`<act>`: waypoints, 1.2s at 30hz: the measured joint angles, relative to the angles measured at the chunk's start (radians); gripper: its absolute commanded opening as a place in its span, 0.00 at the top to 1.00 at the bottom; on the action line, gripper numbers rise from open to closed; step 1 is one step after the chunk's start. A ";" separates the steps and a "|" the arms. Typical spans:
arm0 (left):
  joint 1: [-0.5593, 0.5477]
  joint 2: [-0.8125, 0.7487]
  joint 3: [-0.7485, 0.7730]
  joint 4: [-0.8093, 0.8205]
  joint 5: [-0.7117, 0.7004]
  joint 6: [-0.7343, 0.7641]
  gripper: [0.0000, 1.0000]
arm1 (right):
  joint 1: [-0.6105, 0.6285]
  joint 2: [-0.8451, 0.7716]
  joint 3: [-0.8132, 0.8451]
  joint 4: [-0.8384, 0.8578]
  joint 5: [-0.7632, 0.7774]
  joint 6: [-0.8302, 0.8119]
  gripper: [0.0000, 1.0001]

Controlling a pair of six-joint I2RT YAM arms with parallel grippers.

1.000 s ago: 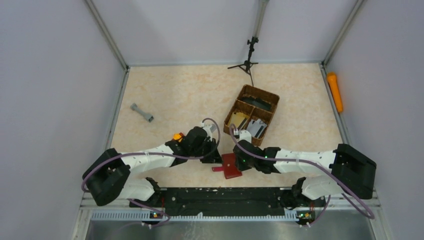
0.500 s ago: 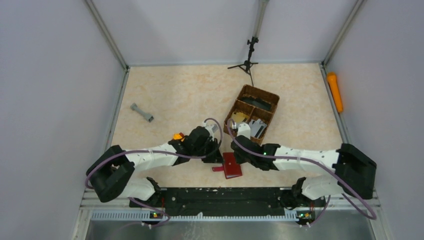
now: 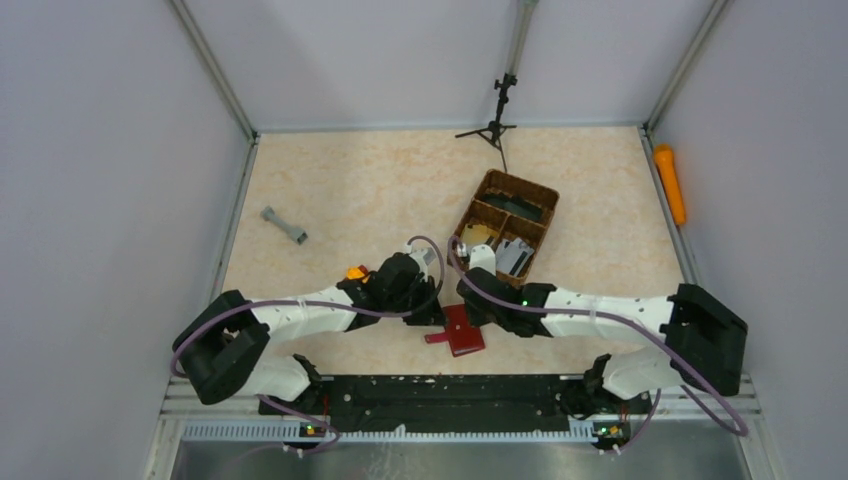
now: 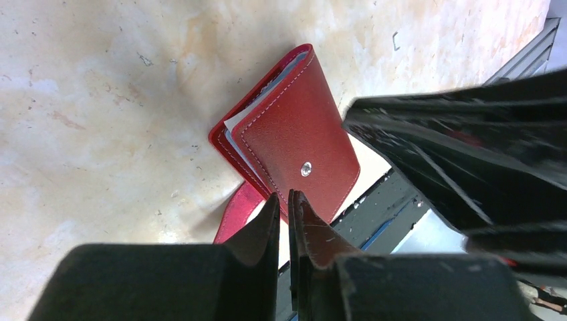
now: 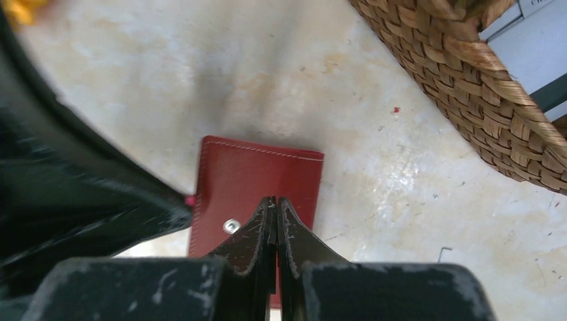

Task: Take the credit cards out of the card holder
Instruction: Close the card holder at the center of the board, then reset both arms

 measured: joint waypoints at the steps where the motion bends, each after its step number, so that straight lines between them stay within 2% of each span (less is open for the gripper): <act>1: 0.000 0.000 0.000 0.000 0.000 0.000 0.88 | 0.000 -0.024 0.000 -0.006 -0.010 -0.003 1.00; 6: 0.000 0.000 0.000 0.000 -0.002 0.000 0.88 | 0.001 -0.142 -0.017 -0.019 -0.078 -0.005 1.00; 10: 0.000 0.000 0.000 0.000 -0.003 0.000 0.89 | 0.001 -0.198 -0.112 -0.003 -0.143 0.000 1.00; 13: 0.000 0.000 0.006 -0.010 -0.006 0.005 0.89 | 0.001 -0.181 -0.194 0.011 -0.185 0.011 1.00; 19: 0.000 -0.016 0.020 -0.039 -0.029 0.018 0.93 | 0.004 -0.138 -0.193 0.039 -0.184 0.025 1.00; 24: 0.010 -0.164 0.036 -0.173 -0.140 0.051 0.89 | 0.006 -0.212 -0.160 -0.068 -0.127 0.013 1.00; 27: 0.041 -0.301 0.078 -0.270 -0.255 0.085 0.79 | 0.005 -0.345 -0.121 -0.154 -0.019 -0.002 1.00; 28: 0.059 -0.344 0.099 -0.301 -0.299 0.095 0.72 | 0.000 -0.385 -0.106 -0.174 0.016 -0.003 1.00; 29: 0.075 -0.374 0.116 -0.325 -0.335 0.103 0.59 | -0.015 -0.434 -0.084 -0.202 0.059 -0.005 1.00; 31: 0.124 -0.440 0.153 -0.377 -0.433 0.119 0.20 | -0.074 -0.507 -0.050 -0.235 0.113 -0.014 1.00; 32: 0.142 -0.460 0.161 -0.393 -0.468 0.134 0.05 | -0.128 -0.541 -0.037 -0.247 0.135 -0.024 1.00; 33: 0.164 -0.483 0.167 -0.411 -0.512 0.138 0.02 | -0.188 -0.572 -0.031 -0.249 0.156 -0.035 0.98; 35: 0.207 -0.517 0.169 -0.433 -0.607 0.151 0.01 | -0.288 -0.622 -0.032 -0.244 0.204 -0.064 0.78; 36: 0.219 -0.525 0.168 -0.436 -0.645 0.159 0.01 | -0.317 -0.638 -0.035 -0.238 0.236 -0.075 0.62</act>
